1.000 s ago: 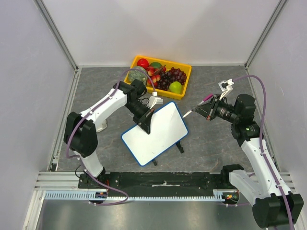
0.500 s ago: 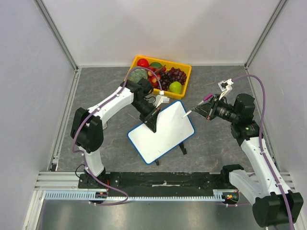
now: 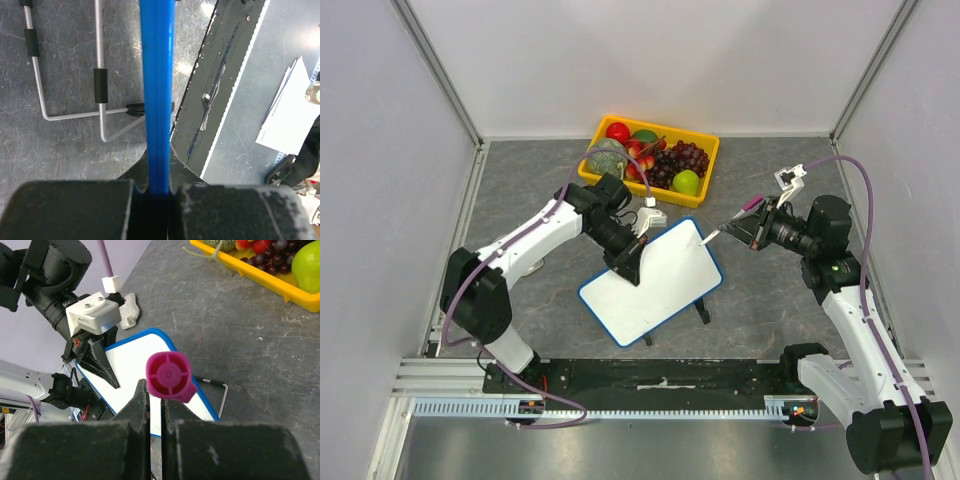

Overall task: Write a sentence on the whiteboard
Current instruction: Adjust the whiteboard on the whiteboard stand.

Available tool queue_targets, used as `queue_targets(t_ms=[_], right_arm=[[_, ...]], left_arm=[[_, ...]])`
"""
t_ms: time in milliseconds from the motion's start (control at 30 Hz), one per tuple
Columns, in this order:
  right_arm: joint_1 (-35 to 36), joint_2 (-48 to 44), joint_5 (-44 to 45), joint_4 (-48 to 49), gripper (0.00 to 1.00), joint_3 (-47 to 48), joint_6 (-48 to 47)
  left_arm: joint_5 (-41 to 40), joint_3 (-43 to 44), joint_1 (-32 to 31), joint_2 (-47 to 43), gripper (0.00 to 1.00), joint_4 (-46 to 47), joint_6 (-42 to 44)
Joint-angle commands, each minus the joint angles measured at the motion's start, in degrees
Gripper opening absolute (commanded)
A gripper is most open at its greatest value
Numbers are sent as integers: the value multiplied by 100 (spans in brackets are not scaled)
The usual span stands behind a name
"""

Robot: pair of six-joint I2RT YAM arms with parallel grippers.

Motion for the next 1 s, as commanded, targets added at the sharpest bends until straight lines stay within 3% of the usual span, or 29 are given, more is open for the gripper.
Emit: queue_targets(t_ms=[0,200,433,700,833,867,967], right_arm=[[-22,-5,-144,296,0,42,94],[-31,-40,-126,305,0,-2,120],[-22,-40,-135,323,0,-37,120],[-22,-49,-135,323,0,-72,129],[-22,-58,-144,323,0,-81,146],[-22,-49,-144,323,0,-81,146],[-22,-66,-152,323,0,-81,155]], left_arm=[[102,-241,-180,-248,2,771,134],[401,66,-206,191,2,604,336],[50,549,-224,842,2,95,547],[-327,1077,-233,1238,26,-170,512],[-635,1288,-233,1282,43,-152,433],[-705,1323,-241,1282,53,-152,407],[-1021,1429,-241,1186,60,-12,250]])
